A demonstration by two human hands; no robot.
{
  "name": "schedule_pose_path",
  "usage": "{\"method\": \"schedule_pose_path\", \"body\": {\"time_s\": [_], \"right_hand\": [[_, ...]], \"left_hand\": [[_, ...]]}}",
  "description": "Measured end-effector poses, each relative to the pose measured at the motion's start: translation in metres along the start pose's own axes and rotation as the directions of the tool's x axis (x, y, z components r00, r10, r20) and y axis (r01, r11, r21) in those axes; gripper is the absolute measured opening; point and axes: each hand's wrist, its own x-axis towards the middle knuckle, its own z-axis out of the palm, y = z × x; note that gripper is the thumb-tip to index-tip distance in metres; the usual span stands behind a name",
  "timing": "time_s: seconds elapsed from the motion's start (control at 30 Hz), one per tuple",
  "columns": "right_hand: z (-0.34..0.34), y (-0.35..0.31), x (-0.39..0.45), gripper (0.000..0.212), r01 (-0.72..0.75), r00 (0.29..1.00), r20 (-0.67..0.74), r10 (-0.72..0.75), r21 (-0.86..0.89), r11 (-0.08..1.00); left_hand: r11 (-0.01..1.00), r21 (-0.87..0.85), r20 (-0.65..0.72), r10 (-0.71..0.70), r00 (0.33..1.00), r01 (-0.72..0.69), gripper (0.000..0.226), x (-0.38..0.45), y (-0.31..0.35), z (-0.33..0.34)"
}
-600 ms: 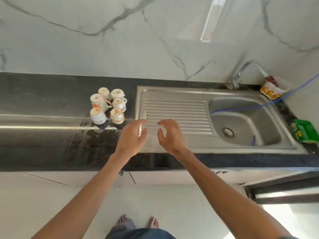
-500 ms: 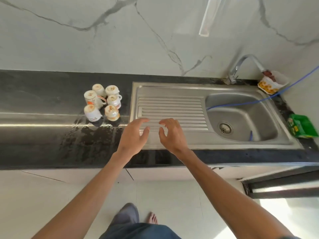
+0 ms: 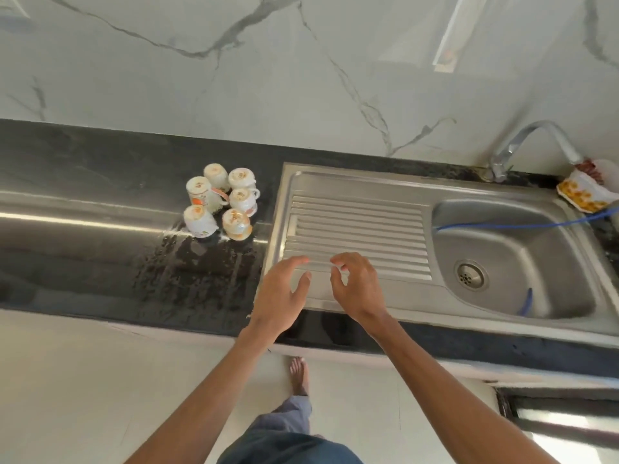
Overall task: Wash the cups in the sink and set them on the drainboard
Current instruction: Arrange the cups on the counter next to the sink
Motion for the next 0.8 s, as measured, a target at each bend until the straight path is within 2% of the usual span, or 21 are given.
{"method": "schedule_pose_path", "body": {"time_s": [0.1,0.2,0.4,0.63,0.8], "right_hand": [[0.018,0.002,0.023,0.02,0.009,1.0,0.011,-0.009,0.025,1.0],[0.038,0.0,0.049,0.016,0.017,0.997,0.077,-0.021,0.057,0.998],[0.042,-0.005,0.077,0.013,0.046,0.984,0.17,-0.053,0.046,0.998],[0.015,0.021,0.095,0.018,-0.025,0.969,0.246,0.015,0.036,0.999],[-0.005,0.047,0.11,0.014,-0.047,0.966,0.258,0.018,0.106,0.993]], "left_hand": [[0.998,-0.023,-0.107,-0.068,0.992,0.066,0.031,0.005,-0.014,-0.003],[0.973,-0.126,-0.173,-0.213,0.962,0.193,0.032,0.018,-0.024,-0.008],[0.89,-0.332,-0.176,-0.384,0.906,0.313,0.03,0.042,-0.03,0.02],[0.881,-0.33,-0.129,-0.399,0.908,0.34,0.028,0.067,-0.014,0.056],[0.907,-0.216,-0.122,-0.392,0.912,0.361,0.03,0.082,0.008,0.074]]}}
